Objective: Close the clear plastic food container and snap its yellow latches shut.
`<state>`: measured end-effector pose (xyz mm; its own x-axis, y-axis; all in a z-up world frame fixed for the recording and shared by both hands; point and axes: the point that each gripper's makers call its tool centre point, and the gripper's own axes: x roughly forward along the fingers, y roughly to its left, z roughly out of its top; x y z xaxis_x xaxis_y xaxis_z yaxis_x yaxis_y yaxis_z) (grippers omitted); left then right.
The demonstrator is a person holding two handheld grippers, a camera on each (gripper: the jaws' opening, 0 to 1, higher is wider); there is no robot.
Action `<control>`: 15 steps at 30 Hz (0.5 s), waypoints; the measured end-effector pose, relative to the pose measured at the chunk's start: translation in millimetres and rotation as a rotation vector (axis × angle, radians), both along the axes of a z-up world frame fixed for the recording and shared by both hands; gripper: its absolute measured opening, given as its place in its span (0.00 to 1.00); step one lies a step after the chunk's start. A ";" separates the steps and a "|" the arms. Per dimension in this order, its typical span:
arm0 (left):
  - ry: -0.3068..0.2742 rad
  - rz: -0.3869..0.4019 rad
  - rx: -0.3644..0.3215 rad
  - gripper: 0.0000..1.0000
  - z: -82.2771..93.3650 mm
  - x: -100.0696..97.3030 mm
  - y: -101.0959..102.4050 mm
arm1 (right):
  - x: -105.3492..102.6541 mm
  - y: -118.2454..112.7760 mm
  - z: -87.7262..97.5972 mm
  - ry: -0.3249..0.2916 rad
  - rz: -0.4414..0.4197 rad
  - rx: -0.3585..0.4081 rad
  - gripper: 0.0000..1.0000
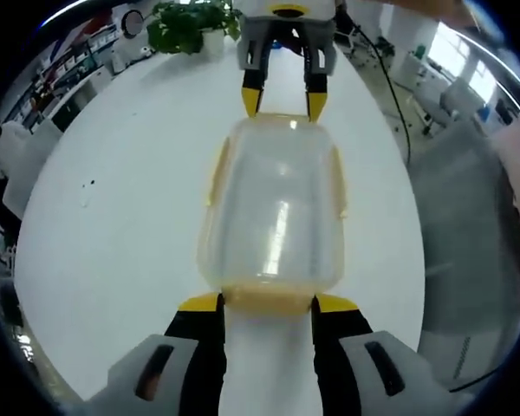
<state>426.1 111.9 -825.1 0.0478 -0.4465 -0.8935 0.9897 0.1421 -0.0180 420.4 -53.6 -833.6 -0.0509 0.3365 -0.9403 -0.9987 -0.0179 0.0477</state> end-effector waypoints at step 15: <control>0.055 0.087 -0.023 0.56 -10.5 -5.3 6.3 | -2.7 -5.8 -3.0 -0.023 -0.008 -0.004 0.45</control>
